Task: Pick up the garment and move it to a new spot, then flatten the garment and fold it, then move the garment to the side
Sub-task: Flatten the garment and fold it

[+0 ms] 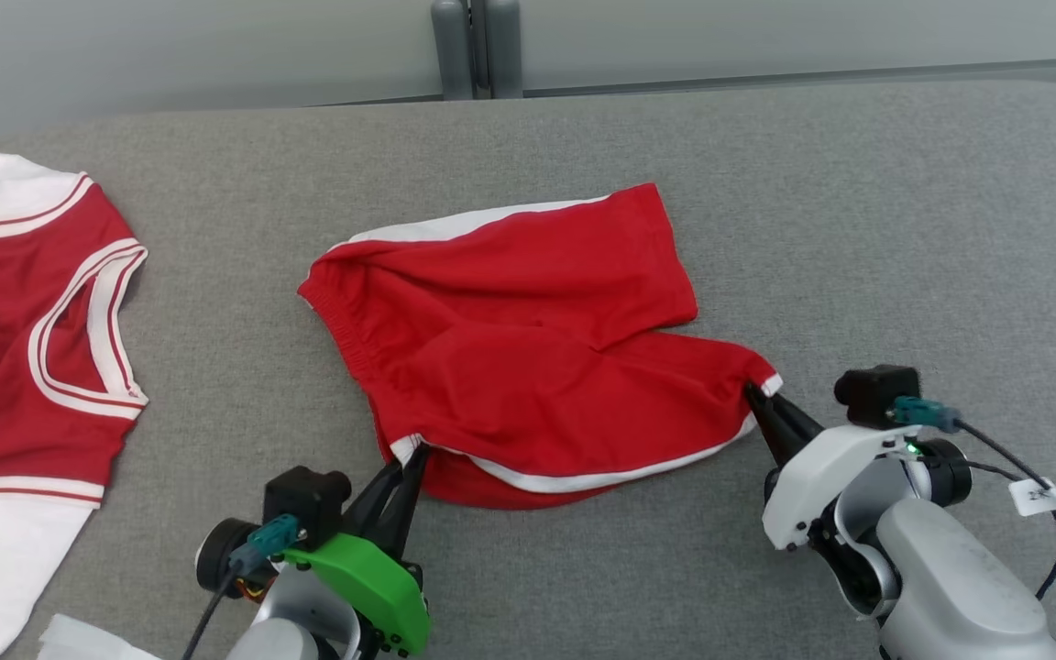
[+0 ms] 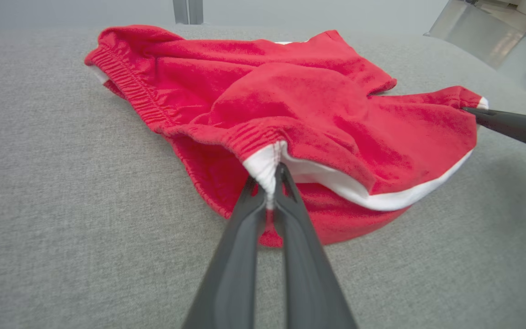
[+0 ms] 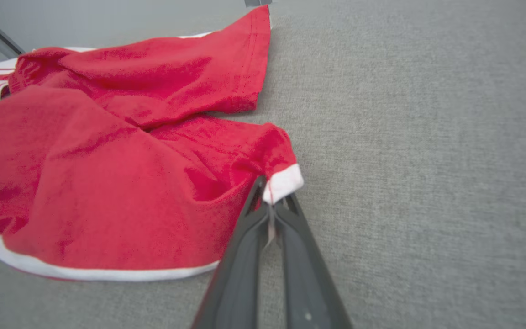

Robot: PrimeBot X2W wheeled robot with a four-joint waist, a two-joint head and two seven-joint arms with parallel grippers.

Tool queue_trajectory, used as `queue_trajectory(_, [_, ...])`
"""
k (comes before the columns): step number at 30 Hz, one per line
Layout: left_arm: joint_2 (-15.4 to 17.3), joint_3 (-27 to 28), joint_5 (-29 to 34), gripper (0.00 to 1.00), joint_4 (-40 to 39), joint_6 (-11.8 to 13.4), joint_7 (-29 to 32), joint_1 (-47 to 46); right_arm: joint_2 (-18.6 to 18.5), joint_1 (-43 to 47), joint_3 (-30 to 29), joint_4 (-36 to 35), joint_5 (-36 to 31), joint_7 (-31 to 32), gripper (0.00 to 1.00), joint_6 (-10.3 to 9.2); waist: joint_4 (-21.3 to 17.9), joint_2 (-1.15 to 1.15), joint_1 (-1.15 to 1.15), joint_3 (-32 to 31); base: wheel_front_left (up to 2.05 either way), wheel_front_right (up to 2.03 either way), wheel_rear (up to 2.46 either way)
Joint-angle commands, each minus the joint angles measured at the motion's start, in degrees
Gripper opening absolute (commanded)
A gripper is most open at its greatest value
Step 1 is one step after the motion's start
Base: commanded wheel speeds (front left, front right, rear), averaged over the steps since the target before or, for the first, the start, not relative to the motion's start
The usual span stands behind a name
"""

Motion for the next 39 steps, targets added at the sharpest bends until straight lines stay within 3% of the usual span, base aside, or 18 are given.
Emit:
queue_trajectory(1, [0.5,0.4,-1.7,0.00,-3.6,0.0,0.5,1.2,-0.7,1.7,-0.3,-4.4,3.5,-0.4,0.00,0.01,-1.1,0.00,0.00,-1.1,0.00,0.00,0.00])
queue_trajectory(5, [2.0,3.1,-7.7,0.00,-21.4,0.5,4.8,4.9,-4.5,7.9,-5.2,-25.7,16.6,2.7,0.00,-0.01,-3.2,0.00,0.00,-1.2,0.00,0.00,0.00])
queue_trajectory(8, [3.5,5.0,-9.8,0.00,-36.4,2.4,9.7,5.4,-5.6,12.0,-14.0,-43.3,24.2,7.2,0.00,0.01,-5.0,0.00,0.00,0.4,0.00,0.00,0.00])
queue_trajectory(12, [2.3,6.8,-13.4,0.00,-49.3,4.6,14.7,0.3,-2.2,11.7,-24.9,-61.0,33.8,15.4,0.00,0.02,-6.6,0.00,0.00,5.2,0.00,0.00,0.00])
queue_trajectory(15, [3.1,8.3,-14.0,0.00,-51.7,5.0,18.7,-8.2,0.0,6.1,-31.1,-66.3,36.9,22.1,0.00,0.02,-7.4,0.00,0.00,10.6,0.00,0.00,0.00])
queue_trajectory(20, [1.1,9.8,-16.2,0.00,-42.5,4.4,21.7,-26.5,5.2,-13.3,-36.4,-57.8,27.6,29.7,0.00,0.02,-6.9,0.00,0.00,18.9,0.00,0.00,0.00])
queue_trajectory(24, [-0.9,9.5,-14.1,0.00,-27.0,4.3,21.2,-42.8,7.9,-35.5,-40.7,-42.4,14.4,29.9,0.00,0.01,-5.8,0.00,0.00,24.5,0.00,0.00,0.00])
queue_trajectory(27, [-2.6,10.1,-12.9,0.00,-13.0,4.7,16.9,-54.6,8.2,-50.4,-43.9,-27.4,5.9,24.1,0.00,-0.02,-5.1,0.00,0.00,26.5,0.00,0.00,0.00])
queue_trajectory(32, [-3.6,9.1,-8.2,0.00,4.9,4.6,6.2,-70.3,8.0,-67.5,-44.1,-7.7,0.6,10.3,0.00,-0.04,-5.9,0.00,0.00,28.2,0.00,0.00,0.00])
queue_trajectory(36, [-2.6,6.2,-4.2,0.00,14.3,2.2,-0.7,-77.1,8.2,-71.2,-39.4,0.7,2.3,3.4,0.00,-0.04,-7.5,0.00,0.00,30.0,0.00,0.00,0.00])
queue_trajectory(39, [-1.5,4.5,-3.2,0.00,20.0,1.1,-4.6,-76.3,8.3,-66.8,-34.2,3.5,6.4,0.3,0.00,0.00,-8.7,0.00,0.00,30.0,0.00,0.00,0.00])
